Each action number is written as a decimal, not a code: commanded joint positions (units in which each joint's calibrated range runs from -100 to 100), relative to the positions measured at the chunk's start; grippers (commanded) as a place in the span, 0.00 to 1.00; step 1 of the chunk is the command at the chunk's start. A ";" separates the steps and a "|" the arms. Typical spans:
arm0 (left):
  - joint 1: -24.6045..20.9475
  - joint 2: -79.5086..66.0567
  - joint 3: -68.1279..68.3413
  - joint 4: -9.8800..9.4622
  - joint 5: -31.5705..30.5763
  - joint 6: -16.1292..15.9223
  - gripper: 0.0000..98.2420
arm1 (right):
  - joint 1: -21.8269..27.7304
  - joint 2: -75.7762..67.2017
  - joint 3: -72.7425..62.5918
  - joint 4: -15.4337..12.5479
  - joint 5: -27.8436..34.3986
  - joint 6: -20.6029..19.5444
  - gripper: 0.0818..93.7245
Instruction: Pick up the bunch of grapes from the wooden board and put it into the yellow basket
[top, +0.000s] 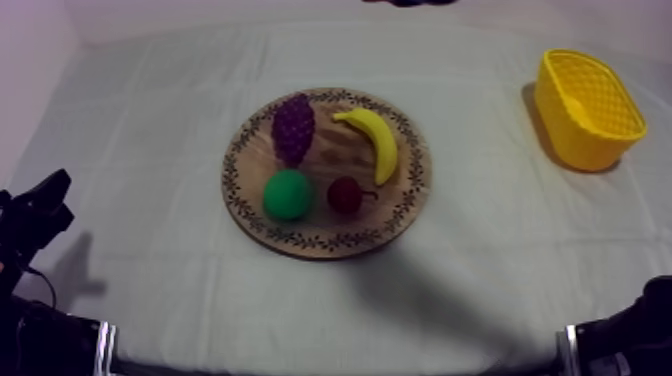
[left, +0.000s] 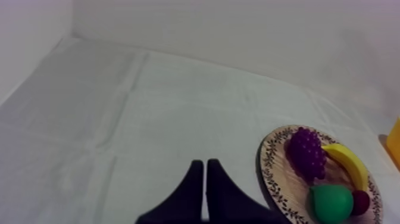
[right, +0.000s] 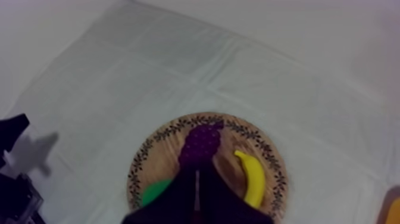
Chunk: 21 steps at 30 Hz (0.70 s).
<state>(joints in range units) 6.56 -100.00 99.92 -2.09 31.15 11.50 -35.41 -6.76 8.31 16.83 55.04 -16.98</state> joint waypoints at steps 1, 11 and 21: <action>-0.01 0.00 -0.04 0.01 -0.03 0.00 0.00 | -0.40 5.87 -8.71 0.74 3.38 -2.76 0.01; -0.01 0.00 -0.04 0.01 -0.03 0.00 0.00 | -1.09 20.93 -25.08 2.83 14.31 -8.63 0.01; -0.01 0.00 -0.04 0.01 -0.03 0.00 0.00 | -1.29 31.39 -32.54 3.52 21.25 -12.62 0.04</action>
<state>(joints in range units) 6.56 -100.00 99.92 -2.09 31.15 11.50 -36.68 23.39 -23.93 20.22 75.25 -29.17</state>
